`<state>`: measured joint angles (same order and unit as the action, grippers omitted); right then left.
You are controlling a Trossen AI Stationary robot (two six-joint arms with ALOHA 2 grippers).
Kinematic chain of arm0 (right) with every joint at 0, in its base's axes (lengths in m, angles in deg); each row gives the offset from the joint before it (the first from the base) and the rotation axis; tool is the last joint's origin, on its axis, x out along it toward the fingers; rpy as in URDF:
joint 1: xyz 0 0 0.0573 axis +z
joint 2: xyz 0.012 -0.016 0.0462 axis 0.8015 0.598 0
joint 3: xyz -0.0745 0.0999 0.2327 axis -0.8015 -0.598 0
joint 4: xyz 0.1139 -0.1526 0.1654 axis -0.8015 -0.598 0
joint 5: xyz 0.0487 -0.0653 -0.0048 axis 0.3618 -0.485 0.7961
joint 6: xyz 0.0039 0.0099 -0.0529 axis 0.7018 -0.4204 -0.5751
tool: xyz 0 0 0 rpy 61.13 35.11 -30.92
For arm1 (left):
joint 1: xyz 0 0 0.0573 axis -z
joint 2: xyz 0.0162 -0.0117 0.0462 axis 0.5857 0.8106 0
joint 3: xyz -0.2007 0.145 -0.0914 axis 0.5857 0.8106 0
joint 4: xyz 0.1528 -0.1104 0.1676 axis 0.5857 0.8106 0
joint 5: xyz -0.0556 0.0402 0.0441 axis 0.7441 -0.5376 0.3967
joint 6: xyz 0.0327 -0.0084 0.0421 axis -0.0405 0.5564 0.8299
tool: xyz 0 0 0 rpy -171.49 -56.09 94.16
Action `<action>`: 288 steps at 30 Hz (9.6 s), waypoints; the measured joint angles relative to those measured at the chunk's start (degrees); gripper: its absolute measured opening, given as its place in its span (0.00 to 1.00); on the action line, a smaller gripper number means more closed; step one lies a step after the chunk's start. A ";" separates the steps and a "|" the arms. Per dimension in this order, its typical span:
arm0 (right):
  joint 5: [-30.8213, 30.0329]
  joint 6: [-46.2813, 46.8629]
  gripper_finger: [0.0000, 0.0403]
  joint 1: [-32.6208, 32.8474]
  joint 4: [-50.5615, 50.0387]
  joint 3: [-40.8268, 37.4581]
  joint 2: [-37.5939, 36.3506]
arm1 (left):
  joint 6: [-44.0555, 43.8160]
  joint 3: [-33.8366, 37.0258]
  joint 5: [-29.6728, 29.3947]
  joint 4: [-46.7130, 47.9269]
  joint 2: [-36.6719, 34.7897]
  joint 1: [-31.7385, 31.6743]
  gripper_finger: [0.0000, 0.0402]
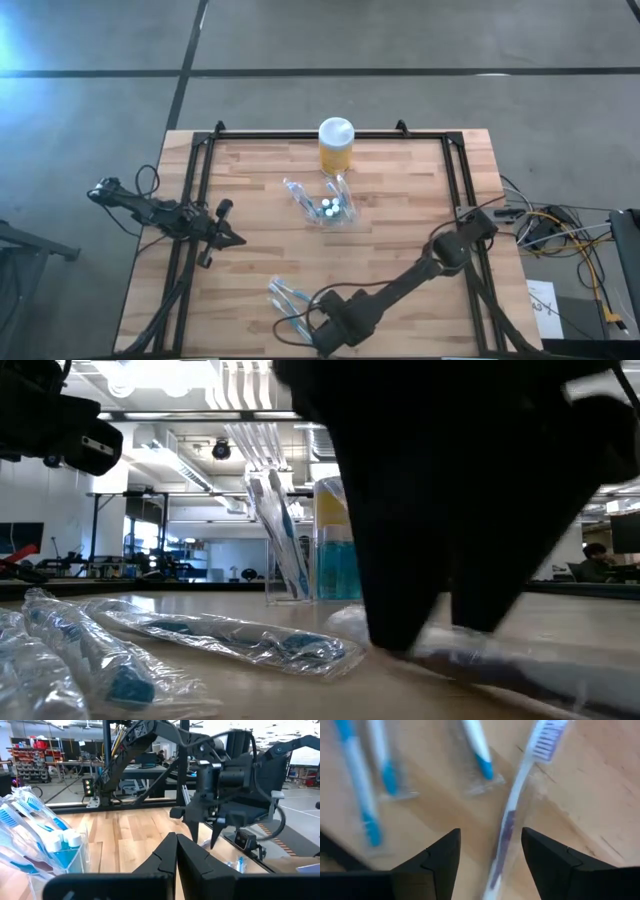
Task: Pick & Place toothbrushing station
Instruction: Put the purple toothbrush into the transparent organizer, then put the blue toothbrush into the transparent organizer
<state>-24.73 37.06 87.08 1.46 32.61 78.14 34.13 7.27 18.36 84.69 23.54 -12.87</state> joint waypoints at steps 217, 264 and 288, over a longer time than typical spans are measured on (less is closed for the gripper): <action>-9.81 -82.15 0.02 -13.16 114.27 -103.84 -68.50 | -6.62 0.00 -17.33 -2.18 0.82 0.04 0.01; -23.38 -68.67 0.02 1.07 115.39 -85.24 -41.01 | 0.17 0.00 -2.28 -5.86 1.41 0.00 0.02; -29.29 -56.49 0.27 0.20 92.99 -65.59 -33.66 | -8.89 -1.16 0.64 0.94 1.33 0.00 0.03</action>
<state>-54.01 -19.44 87.27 94.45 -32.97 44.48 25.24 6.12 18.99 85.63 24.87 -12.87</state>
